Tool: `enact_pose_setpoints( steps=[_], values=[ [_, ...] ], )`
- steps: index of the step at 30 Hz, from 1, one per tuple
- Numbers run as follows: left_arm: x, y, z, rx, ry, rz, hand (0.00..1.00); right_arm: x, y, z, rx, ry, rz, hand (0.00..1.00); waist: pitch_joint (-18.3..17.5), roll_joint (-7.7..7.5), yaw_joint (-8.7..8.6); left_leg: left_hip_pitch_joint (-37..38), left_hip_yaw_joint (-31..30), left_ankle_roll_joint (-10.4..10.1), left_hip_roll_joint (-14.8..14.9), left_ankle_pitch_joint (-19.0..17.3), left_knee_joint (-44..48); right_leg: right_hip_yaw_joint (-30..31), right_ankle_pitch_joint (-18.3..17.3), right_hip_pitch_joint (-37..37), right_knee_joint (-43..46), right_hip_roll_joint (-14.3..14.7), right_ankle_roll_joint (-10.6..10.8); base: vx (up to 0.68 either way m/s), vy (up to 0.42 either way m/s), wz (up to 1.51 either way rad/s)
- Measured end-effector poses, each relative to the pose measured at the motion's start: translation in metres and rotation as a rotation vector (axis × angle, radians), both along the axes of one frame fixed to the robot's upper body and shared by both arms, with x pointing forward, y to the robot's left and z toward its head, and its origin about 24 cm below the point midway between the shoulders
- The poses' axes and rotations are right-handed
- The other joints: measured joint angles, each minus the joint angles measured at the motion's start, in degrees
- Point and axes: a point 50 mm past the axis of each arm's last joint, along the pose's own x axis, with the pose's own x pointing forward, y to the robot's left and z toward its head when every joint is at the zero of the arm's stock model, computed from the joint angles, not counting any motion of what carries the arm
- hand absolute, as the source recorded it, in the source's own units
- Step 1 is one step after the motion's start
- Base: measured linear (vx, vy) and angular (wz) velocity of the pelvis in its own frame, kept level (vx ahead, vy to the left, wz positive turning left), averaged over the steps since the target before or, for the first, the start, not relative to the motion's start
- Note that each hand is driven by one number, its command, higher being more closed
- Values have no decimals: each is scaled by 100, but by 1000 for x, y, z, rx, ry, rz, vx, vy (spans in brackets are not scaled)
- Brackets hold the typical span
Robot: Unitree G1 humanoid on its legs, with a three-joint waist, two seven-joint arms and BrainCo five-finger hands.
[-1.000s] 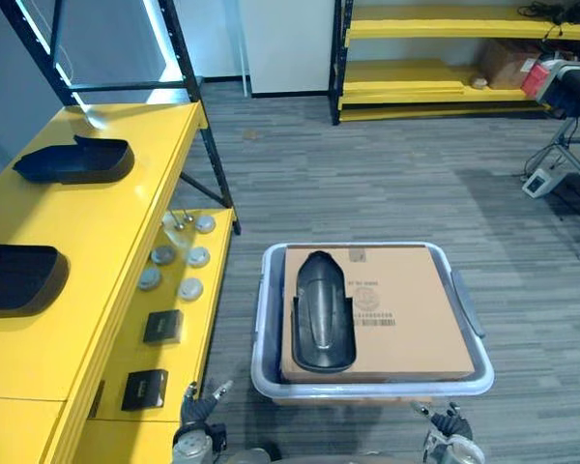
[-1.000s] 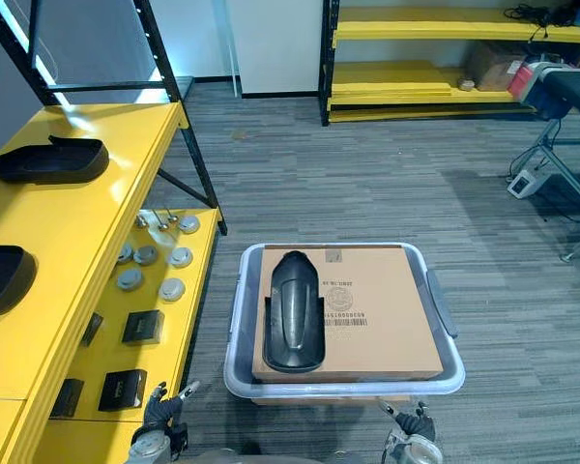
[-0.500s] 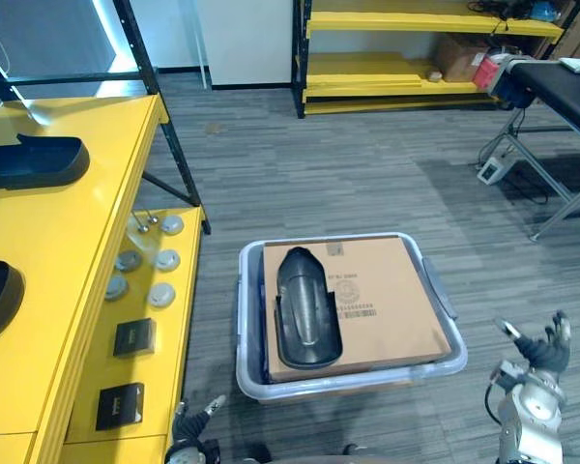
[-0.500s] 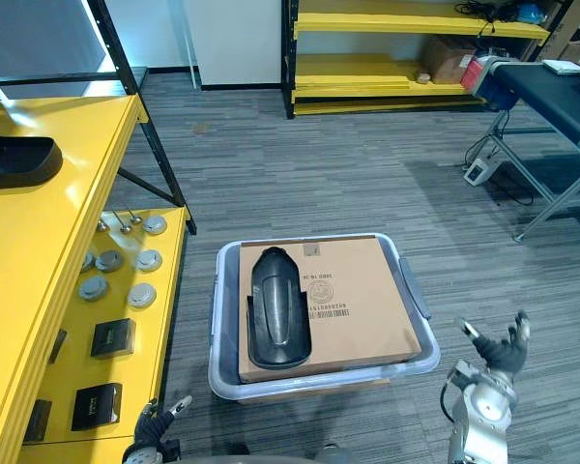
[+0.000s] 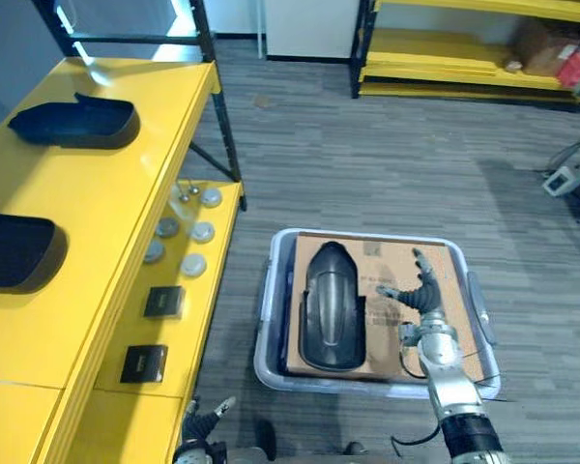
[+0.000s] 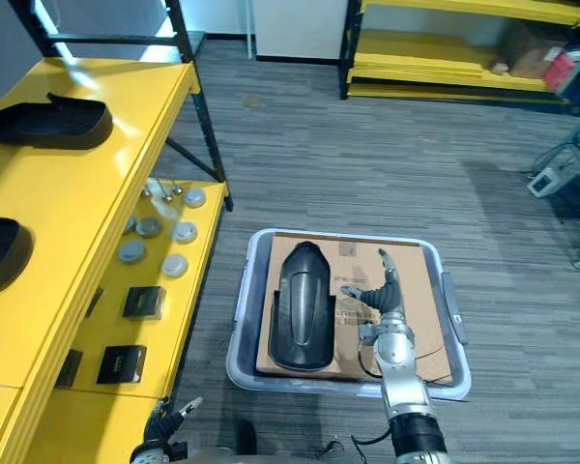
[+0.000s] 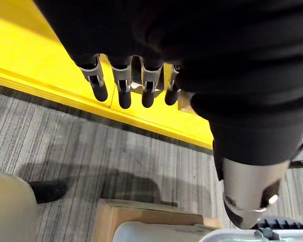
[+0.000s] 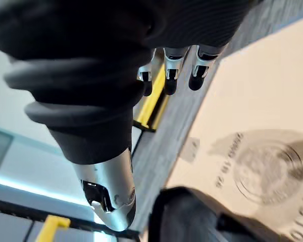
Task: Walk over and take plastic housings, then place them on the shelf
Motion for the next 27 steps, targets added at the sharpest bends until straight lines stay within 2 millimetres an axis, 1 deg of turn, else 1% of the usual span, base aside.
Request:
enact_pose_setpoints(
  steps=[3, 5, 6, 9, 10, 13, 18, 19, 21, 23, 24, 27],
  values=[
    [8, -3, 4, 0, -29, -19, 0, 9, 9, -9, 6, 66, -21, 0, 249, 18, 21, -161, -115, 0, -2, 0, 146, -15, 77, -12, 13, -4, 0, 12, 5, 29],
    [12, -4, 6, 2, -49, -27, 0, 13, 11, -11, 0, 84, -36, 0, 359, 28, 56, -233, -152, 0, -4, 0, 226, -43, 113, -20, 18, -6, -2, 3, 5, 21],
    [13, -5, 7, 3, -55, -30, 0, 14, 9, -11, -20, 87, -58, 100, 376, 34, 71, -303, -205, 0, -7, 0, 270, -115, 115, -53, 54, -10, -2, 1, -8, 24],
    [18, -5, 9, 10, -71, -30, 0, 21, 2, -10, -64, 98, -110, 100, 442, 34, 160, -387, -285, -2, 2, 1, 384, -216, 117, -84, 159, -11, -5, -8, -8, 16],
    [18, -5, 10, 15, -72, -27, 0, 23, 1, -9, -74, 101, -113, 100, 450, 38, 158, -395, -307, -2, 5, 1, 385, -242, 117, -88, 168, -8, -5, -28, -12, 13],
    [24, -9, 11, 17, -83, -49, 0, 32, -12, 1, -123, 93, -128, 100, 531, 90, 156, -441, -379, -2, 6, 11, 382, -288, 117, -110, 168, -2, -5, -59, -16, 7],
    [29, -11, 13, 23, -98, -50, 0, 37, -6, 4, -115, 90, -94, 100, 573, 96, 160, -448, -315, -117, 32, 264, 72, -225, 117, -278, 167, -9, -5, -73, -20, -5],
    [30, -11, 13, 24, -99, -51, 0, 36, 2, 1, -84, 106, -73, 100, 580, 91, 160, -429, -253, -126, 64, 271, 26, -161, 117, -304, 161, -1, -5, -52, -9, -15],
    [30, -11, 13, 24, -99, -51, 0, 34, 10, -3, -70, 122, -43, 100, 584, 84, 154, -359, -193, -175, 74, 303, -42, -110, 116, -295, 160, 0, -5, -54, -12, -19],
    [30, -11, 13, 24, -98, -51, 0, 34, 15, -4, -58, 123, -30, 100, 584, 83, 156, -292, -99, -182, 74, 310, -101, 12, 116, -298, 138, -4, -4, -64, -3, -23],
    [30, -12, 13, 23, -98, -51, 0, 34, 16, -3, -54, 117, -31, 100, 584, 83, 145, -270, -86, -142, 69, 338, -132, 25, 116, -298, 127, -7, -4, -51, 4, -18],
    [30, -12, 13, 23, -98, -52, 0, 30, 11, 0, -55, 92, -49, 100, 583, 81, 134, -219, -88, -151, 53, 413, -233, 35, 116, -295, 119, -14, -3, -44, 0, -4]
  ],
)
